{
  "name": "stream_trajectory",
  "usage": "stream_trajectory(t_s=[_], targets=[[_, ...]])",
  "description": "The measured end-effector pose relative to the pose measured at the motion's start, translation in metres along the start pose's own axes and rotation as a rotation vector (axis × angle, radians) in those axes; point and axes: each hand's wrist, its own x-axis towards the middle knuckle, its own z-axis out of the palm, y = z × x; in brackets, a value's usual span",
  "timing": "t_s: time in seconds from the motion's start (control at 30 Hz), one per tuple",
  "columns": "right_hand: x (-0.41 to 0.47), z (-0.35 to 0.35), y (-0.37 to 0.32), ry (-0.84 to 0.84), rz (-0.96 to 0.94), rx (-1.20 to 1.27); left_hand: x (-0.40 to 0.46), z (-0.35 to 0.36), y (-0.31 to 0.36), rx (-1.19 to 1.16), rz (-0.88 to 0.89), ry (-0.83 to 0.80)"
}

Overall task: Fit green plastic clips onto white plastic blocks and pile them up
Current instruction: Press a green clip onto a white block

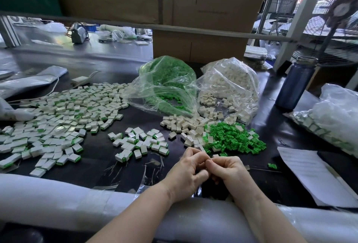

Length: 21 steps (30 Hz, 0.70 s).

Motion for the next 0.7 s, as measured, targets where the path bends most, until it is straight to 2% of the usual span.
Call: stream_trajectory(t_s=[0.5, 0.7], targets=[[0.0007, 0.0006, -0.0001, 0.019, 0.006, -0.006, 0.0009, 0.001, -0.0038, 0.029, -0.038, -0.022], [0.0009, 0.0015, -0.0015, -0.024, 0.006, 0.031, 0.0002, 0.0005, -0.0011, -0.002, -0.038, -0.018]])
